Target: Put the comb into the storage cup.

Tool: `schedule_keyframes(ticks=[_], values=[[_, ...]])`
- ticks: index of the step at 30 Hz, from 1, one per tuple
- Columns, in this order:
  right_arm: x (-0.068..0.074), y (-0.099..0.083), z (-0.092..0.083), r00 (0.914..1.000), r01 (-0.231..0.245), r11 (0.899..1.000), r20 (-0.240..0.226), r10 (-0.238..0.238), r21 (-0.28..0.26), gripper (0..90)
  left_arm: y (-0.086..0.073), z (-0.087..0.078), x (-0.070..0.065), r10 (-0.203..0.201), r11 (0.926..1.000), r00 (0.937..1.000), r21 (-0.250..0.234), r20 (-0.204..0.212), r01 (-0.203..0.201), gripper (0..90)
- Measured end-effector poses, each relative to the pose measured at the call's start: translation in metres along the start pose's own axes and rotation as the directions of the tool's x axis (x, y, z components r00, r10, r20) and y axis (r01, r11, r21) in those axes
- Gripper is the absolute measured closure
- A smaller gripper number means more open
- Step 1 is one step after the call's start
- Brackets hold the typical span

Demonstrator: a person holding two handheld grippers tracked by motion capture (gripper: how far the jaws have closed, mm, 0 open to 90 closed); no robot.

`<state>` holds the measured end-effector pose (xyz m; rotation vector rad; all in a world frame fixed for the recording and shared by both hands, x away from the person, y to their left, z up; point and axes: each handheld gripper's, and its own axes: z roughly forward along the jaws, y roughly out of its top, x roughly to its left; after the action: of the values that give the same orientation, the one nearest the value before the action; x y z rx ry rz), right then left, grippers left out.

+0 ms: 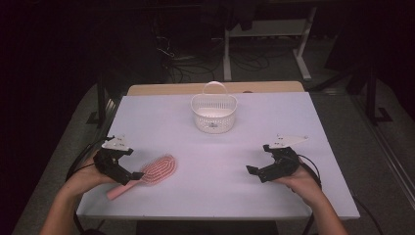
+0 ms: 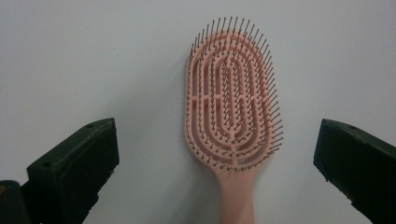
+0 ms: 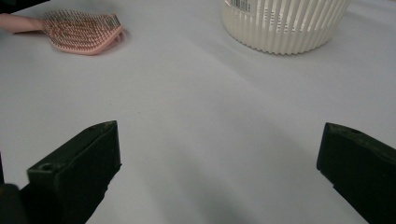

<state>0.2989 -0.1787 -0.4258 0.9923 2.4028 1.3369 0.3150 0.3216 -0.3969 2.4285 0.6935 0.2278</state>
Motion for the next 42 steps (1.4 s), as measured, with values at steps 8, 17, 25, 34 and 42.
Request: schedule_keyframes(ticks=[8, 17, 25, 34, 42], values=[[0.000, 0.000, 0.000, 1.0000, 0.001, 1.000, 0.000, -0.001, 0.001, 0.0, -0.002, 0.003, -0.001, 0.006, 0.9988, 0.9999, 0.048, 0.009, -0.007, 0.0], [0.000, 0.000, 0.000, 1.0000, 0.000, 1.000, 0.000, 0.000, 0.001, 0.0, -0.003, 0.008, -0.002, 0.012, 0.9947, 0.9998, 0.102, 0.015, -0.014, 0.0], [0.000, 0.000, 0.000, 1.0000, 0.000, 1.000, 0.001, 0.000, 0.000, 0.0, -0.005, 0.012, -0.002, 0.003, 0.9887, 0.9998, 0.150, 0.021, -0.006, 0.0], [0.000, 0.000, 0.000, 1.0000, 0.001, 1.000, 0.001, -0.001, -0.001, 0.0, -0.006, 0.016, -0.003, -0.006, 0.9803, 0.9998, 0.198, 0.020, 0.002, 0.1], [0.000, 0.000, 0.000, 1.0000, 0.001, 1.000, 0.001, -0.001, -0.001, 0.0, -0.006, 0.018, -0.003, -0.014, 0.9736, 0.9997, 0.228, 0.021, 0.009, 0.4]])
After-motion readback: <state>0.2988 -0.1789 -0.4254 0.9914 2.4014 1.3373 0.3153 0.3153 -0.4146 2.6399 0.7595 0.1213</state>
